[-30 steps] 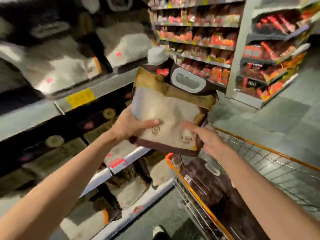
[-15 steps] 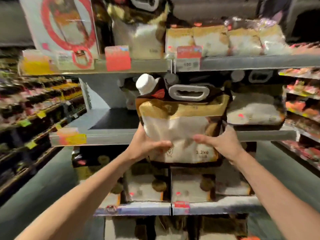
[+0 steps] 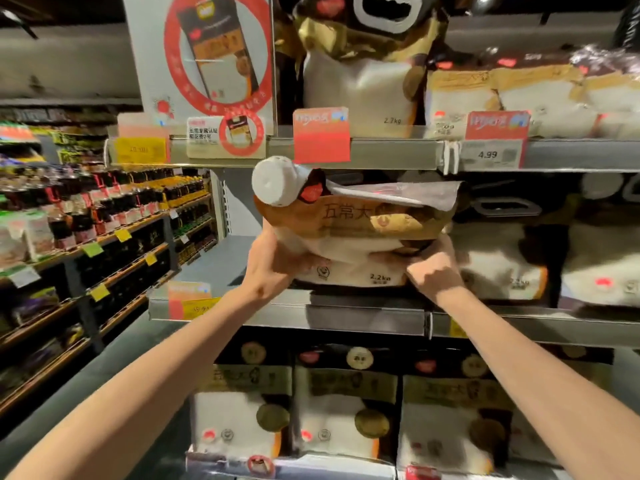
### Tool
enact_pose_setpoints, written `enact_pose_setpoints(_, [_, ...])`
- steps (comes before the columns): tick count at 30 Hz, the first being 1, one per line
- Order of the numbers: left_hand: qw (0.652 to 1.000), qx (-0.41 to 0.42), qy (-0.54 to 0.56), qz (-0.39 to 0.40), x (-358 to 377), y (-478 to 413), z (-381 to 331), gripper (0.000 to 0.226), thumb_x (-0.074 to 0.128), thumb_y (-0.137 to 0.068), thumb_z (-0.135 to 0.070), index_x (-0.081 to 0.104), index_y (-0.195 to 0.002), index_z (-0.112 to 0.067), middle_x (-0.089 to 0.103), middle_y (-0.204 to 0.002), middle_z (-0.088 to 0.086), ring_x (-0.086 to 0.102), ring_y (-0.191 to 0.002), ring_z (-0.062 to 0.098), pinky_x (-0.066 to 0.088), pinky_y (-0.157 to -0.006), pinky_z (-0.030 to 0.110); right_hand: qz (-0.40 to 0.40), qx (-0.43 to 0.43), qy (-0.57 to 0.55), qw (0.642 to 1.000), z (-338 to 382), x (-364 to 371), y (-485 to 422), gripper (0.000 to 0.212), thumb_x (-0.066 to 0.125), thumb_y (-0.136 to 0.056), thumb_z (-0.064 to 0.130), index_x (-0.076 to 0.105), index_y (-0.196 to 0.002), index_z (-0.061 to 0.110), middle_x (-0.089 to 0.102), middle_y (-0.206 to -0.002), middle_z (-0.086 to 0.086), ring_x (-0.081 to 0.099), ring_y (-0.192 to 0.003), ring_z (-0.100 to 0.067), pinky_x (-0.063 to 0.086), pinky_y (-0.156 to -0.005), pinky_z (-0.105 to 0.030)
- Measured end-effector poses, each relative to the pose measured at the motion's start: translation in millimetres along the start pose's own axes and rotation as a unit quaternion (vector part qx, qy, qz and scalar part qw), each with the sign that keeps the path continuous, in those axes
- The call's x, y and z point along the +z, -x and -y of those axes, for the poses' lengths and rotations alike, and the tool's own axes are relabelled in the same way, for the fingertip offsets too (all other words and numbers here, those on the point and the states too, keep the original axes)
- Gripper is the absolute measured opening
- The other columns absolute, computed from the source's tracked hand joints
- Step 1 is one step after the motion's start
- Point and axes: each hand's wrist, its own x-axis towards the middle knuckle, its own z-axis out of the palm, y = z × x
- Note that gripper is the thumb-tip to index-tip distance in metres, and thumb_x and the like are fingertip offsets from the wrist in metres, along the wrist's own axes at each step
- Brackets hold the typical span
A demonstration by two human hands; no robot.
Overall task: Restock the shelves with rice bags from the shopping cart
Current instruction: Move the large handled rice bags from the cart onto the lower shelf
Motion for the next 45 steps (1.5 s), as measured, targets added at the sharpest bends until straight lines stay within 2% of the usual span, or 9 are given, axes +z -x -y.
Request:
enact_pose_setpoints(6, [0.999, -0.045, -0.013, 0.008, 4.3, -23.8, 37.9, 0.091, 0.078, -0.044, -0.065, 0.057, -0.117, -0.013, 0.066, -0.104, -0.002, 0.063, -0.096, 0.023, 0.053, -0.083, 0.036, 0.0, 0.071, -0.024, 0.997, -16.5, 37.3, -33.8, 0.056, 0.053, -0.086, -0.021, 0.065, -0.086, 0.033, 0.066, -0.058, 0.024, 0.065, -0.063, 0.007, 0.05, -0.059, -0.01])
enact_pose_setpoints(10, [0.992, -0.082, -0.009, 0.092, 15.3, -34.6, 74.3, 0.06, 0.081, -0.054, -0.059, 0.064, -0.101, -0.026, 0.073, -0.099, 0.007, 0.067, -0.094, 0.029, 0.056, -0.085, 0.05, 0.017, 0.149, 0.073, 0.986, -33.1, 39.9, -42.2, 0.02, 0.068, -0.086, 0.0, 0.054, -0.08, 0.013, 0.059, -0.062, 0.007, 0.052, -0.064, 0.005, 0.041, -0.062, -0.012])
enact_pose_setpoints(15, [0.977, -0.129, 0.091, 0.146, 21.8, -53.1, 75.5, 0.116, 0.082, -0.035, -0.057, 0.036, -0.136, -0.021, 0.056, -0.116, -0.017, 0.057, -0.107, 0.0, 0.047, -0.09, 0.013, -0.019, 0.165, 0.051, 0.985, -41.8, 50.8, -50.6, 0.02, 0.086, -0.07, 0.014, 0.068, -0.078, 0.015, 0.067, -0.081, 0.006, 0.063, -0.086, -0.014, 0.047, -0.075, -0.027])
enact_pose_setpoints(22, [0.969, -0.149, 0.122, 0.152, 31.2, -67.3, 83.4, 0.104, 0.092, -0.064, -0.029, 0.03, -0.147, -0.023, 0.054, -0.124, -0.015, 0.052, -0.118, 0.012, 0.043, -0.106, 0.032, -0.075, 0.21, 0.054, 0.973, -49.1, 60.6, -58.4, 0.025, 0.078, -0.079, 0.014, 0.071, -0.1, 0.003, 0.068, -0.093, -0.006, 0.063, -0.093, -0.021, 0.049, -0.079, -0.03])
enact_pose_setpoints(27, [0.97, -0.174, 0.115, 0.128, 41.6, -85.7, 87.1, 0.099, 0.09, -0.051, -0.055, 0.048, -0.136, -0.026, 0.065, -0.124, -0.005, 0.062, -0.114, 0.019, 0.053, -0.098, 0.041, -0.074, 0.145, 0.088, 0.983, -43.0, 69.0, -83.4, 0.083, 0.08, -0.079, 0.034, 0.037, -0.146, 0.011, 0.047, -0.146, -0.007, 0.042, -0.135, -0.024, 0.032, -0.112, -0.029])
enact_pose_setpoints(34, [0.953, -0.219, 0.199, 0.064, 59.4, -97.8, 94.4, 0.066, 0.093, -0.061, -0.029, 0.062, -0.118, -0.02, 0.074, -0.106, -0.001, 0.072, -0.097, 0.02, 0.062, -0.079, 0.038, -0.111, 0.112, 0.013, 0.987, -32.8, 78.3, -93.4, 0.149, 0.068, -0.019, 0.09, 0.042, -0.144, 0.014, 0.052, -0.141, -0.005, 0.046, -0.132, -0.027, 0.039, -0.108, -0.032])
enact_pose_setpoints(38, [0.948, -0.221, 0.228, 0.03, 64.8, -107.2, 107.9, 0.073, 0.094, -0.056, -0.034, 0.062, -0.119, -0.017, 0.074, -0.107, 0.001, 0.073, -0.095, 0.019, 0.061, -0.08, 0.045, -0.146, 0.09, 0.036, 0.984, -33.1, 81.8, -110.2, 0.077, 0.088, -0.066, 0.038, 0.055, -0.131, 0.016, 0.061, -0.121, 0.005, 0.056, -0.11, -0.011, 0.045, -0.083, -0.012])
enact_pose_setpoints(42, [0.956, -0.21, 0.206, -0.011, 71.7, -138.0, 108.6, 0.088, 0.093, -0.044, -0.049, 0.059, -0.119, -0.018, 0.072, -0.109, -0.001, 0.071, -0.097, 0.018, 0.061, -0.078, 0.047, -0.204, 0.075, 0.014, 0.976, -42.1, 93.3, -150.7, 0.08, 0.091, -0.063, 0.031, 0.055, -0.132, 0.013, 0.064, -0.123, -0.003, 0.06, -0.114, -0.019, 0.049, -0.101, -0.039])
enact_pose_setpoints(45, [0.97, -0.188, 0.155, -0.018, 91.6, -146.8, 108.8, 0.098, 0.09, -0.051, -0.055, 0.048, -0.131, -0.018, 0.061, -0.122, -0.006, 0.061, -0.11, 0.015, 0.058, -0.082, 0.026, -0.211, 0.108, -0.025, 0.971, -54.1, 94.4, -176.0, 0.069, 0.087, -0.069, 0.025, 0.057, -0.129, 0.012, 0.064, -0.124, -0.004, 0.059, -0.115, -0.02, 0.048, -0.102, -0.037])
